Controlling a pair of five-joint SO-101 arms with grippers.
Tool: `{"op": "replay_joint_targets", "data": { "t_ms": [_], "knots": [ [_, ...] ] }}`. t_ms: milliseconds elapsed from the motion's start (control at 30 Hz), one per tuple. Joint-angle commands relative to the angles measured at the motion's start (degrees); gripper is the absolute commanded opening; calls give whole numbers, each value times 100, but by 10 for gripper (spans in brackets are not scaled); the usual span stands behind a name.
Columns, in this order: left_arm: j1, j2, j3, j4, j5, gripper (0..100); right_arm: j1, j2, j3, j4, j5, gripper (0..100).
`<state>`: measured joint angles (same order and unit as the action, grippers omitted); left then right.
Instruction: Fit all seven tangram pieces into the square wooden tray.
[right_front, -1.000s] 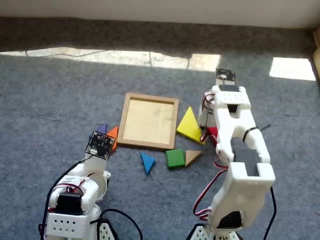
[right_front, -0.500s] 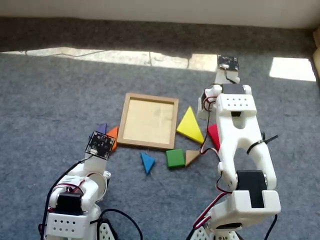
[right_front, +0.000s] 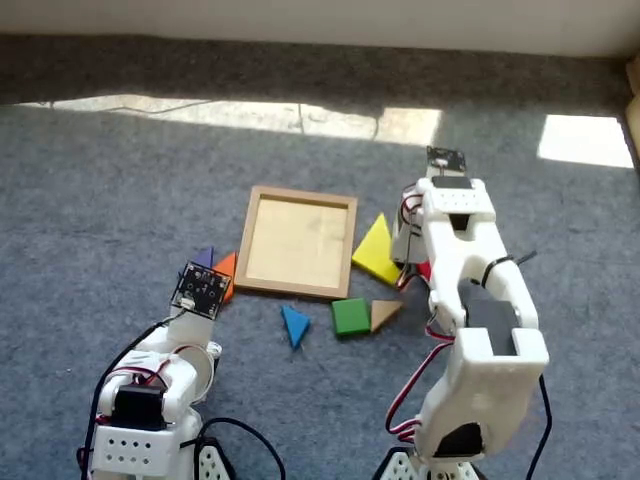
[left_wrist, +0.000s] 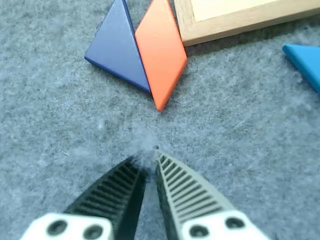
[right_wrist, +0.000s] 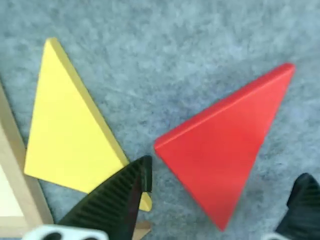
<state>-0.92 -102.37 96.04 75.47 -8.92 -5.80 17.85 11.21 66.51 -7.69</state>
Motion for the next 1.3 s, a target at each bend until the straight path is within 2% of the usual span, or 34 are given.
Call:
{"op": "replay_joint_targets", "data": {
  "t_ms": [0, 567, 767, 1267],
  "knots": [
    [-66, -189, 119, 9, 44, 7, 136, -13, -462, -145, -70, 405],
    [-66, -189, 119, 9, 44, 7, 154, 110, -497, -505, -343, 404],
    [-66, -189, 119, 9, 44, 7, 163, 110, -505, -514, -730, 404],
    [-66, -189, 119, 9, 44, 7, 347, 110, -488, -664, -730, 403]
  ]
}}
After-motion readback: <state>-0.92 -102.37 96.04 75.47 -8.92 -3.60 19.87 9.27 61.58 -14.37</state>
